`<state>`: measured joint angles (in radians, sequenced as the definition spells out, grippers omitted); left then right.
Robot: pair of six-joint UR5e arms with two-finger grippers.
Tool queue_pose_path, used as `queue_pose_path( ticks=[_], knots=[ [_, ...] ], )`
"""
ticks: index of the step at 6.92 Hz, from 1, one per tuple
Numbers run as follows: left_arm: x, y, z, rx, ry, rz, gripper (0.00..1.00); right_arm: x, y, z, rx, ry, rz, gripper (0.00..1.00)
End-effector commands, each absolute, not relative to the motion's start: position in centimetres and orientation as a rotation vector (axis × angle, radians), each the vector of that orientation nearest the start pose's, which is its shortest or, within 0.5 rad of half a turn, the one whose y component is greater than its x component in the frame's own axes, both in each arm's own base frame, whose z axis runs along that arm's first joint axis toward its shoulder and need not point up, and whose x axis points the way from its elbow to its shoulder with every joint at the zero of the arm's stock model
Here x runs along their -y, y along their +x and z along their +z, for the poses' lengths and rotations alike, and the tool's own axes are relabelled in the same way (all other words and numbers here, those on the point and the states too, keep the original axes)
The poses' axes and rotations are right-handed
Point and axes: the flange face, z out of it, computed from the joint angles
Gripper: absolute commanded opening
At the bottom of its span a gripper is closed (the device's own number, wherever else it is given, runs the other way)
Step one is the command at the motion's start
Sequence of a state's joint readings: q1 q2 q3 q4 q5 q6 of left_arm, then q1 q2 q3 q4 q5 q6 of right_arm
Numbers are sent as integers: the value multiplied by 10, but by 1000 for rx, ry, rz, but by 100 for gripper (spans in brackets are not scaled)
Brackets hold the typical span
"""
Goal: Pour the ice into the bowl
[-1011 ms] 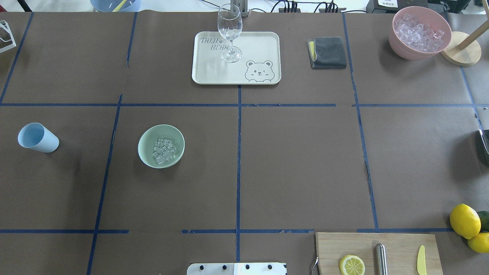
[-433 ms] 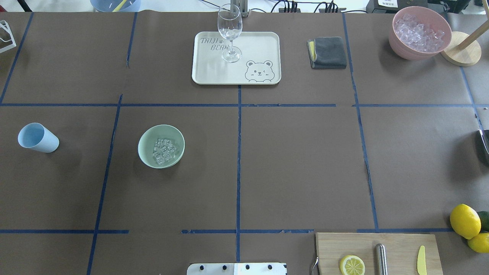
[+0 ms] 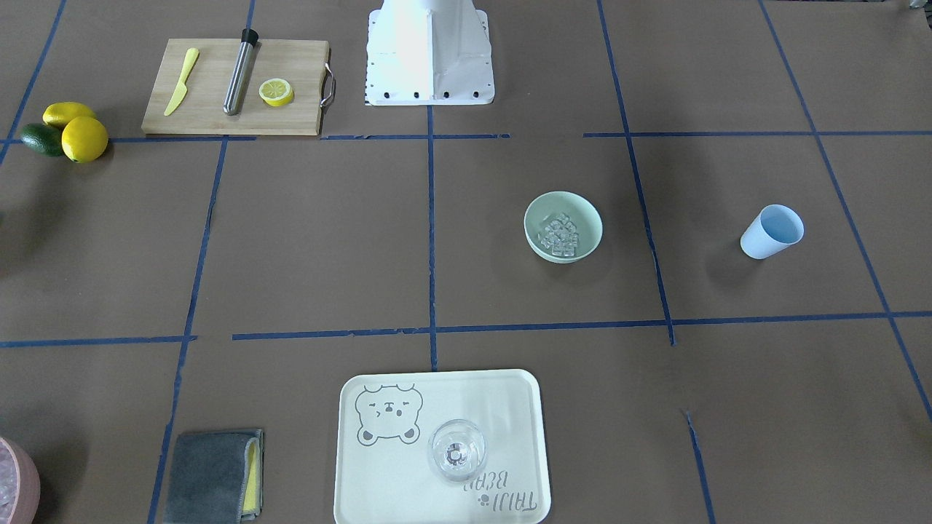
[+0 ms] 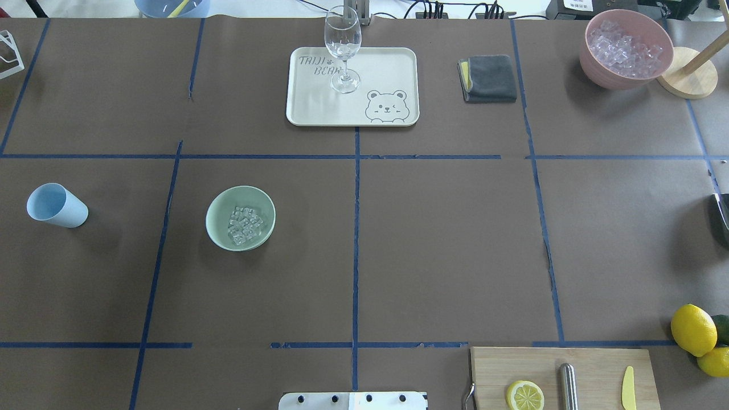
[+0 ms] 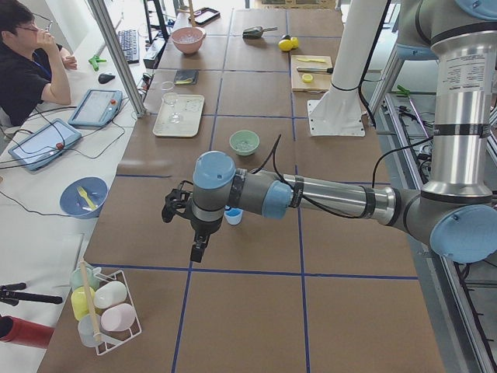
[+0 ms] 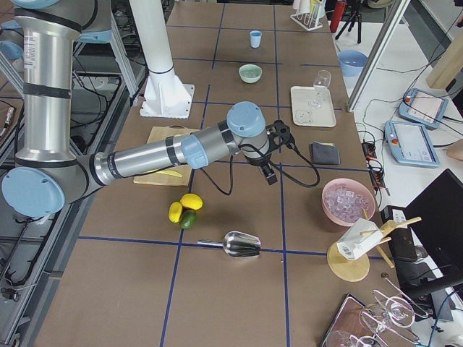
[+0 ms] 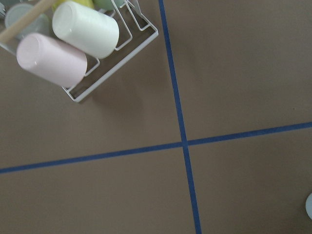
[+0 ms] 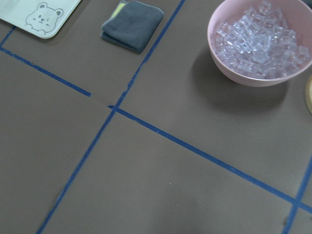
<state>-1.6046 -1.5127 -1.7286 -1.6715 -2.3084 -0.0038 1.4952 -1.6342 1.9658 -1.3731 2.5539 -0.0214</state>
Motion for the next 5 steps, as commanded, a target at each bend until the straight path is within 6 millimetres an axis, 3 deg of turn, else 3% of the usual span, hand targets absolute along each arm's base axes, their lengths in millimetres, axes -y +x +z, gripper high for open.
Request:
queue_pose_path(
  ticks=[1,2,3,4,5],
  knots=[
    [453,-82,609,-745,192,64,100,494,-79,369,1050,402,-335,100],
    [452,-82,612,-747,183,61,100,500,-133,334,1061,372,-329,100],
    [452,-82,612,-745,183,60,100,500,-201,277,1100,331,-295,100],
    [453,-82,609,-740,190,63,100,481,-283,228,1127,289,-279,100],
    [453,-82,609,-739,190,63,100,466,-351,189,1115,303,-206,100]
  ],
)
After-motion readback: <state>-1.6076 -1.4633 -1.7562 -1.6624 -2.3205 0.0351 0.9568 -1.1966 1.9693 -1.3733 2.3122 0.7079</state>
